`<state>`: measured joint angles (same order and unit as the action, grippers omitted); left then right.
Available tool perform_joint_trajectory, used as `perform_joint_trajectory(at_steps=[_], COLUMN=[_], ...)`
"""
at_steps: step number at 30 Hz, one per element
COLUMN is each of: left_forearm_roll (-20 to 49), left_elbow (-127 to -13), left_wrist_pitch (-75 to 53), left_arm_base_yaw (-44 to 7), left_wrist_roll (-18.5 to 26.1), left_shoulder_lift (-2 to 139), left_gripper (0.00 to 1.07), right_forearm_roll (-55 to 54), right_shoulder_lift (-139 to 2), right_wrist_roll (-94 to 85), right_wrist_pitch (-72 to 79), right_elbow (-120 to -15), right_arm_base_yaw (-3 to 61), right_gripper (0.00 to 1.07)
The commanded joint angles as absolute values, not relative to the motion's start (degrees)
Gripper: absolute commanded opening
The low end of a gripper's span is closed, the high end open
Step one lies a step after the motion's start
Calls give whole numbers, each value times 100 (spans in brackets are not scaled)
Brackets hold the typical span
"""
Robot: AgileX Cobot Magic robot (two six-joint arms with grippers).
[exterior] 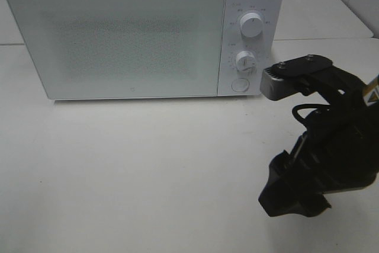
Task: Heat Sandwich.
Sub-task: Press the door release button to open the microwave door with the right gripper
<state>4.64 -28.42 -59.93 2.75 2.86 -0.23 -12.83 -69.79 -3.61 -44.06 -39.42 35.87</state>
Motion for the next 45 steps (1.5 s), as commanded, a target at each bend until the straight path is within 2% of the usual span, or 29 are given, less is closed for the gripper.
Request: perform_joint_trajectory(at_steps=[1,12,18,25,28,45], left_forearm_roll=[510,510,510,510,510,510], left_elbow=[-2830,-2830,-2830,-2830,-2830,-2830], left_wrist_pitch=[-5936,-5936,-5936,-5936,-5936,-5936], left_arm_base_yaw=[241,241,241,241,241,241], left_wrist_roll=[286,286,286,286,286,286], left_shoulder_lift=[-172,-172,-172,-172,-172,-172], left_gripper=[98,98,98,98,98,98], right_forearm_roll=[-1249,-1163,-733,-149,143,97], right_shoulder_lift=[-6595,-4492,-3117,-2200,-1702,-92], right_wrist_roll=[-453,-453,-338,241,516,516], right_wrist_pitch=[-4876,-5569,-5907,-6240,-6377,-5987], right_elbow=[-3982,-3908,-3896,-3896,-3787,-2979], right_arm_base_yaw=[3592,3592,3592,3587,3272,1346], right_gripper=[74,74,74,74,74,74])
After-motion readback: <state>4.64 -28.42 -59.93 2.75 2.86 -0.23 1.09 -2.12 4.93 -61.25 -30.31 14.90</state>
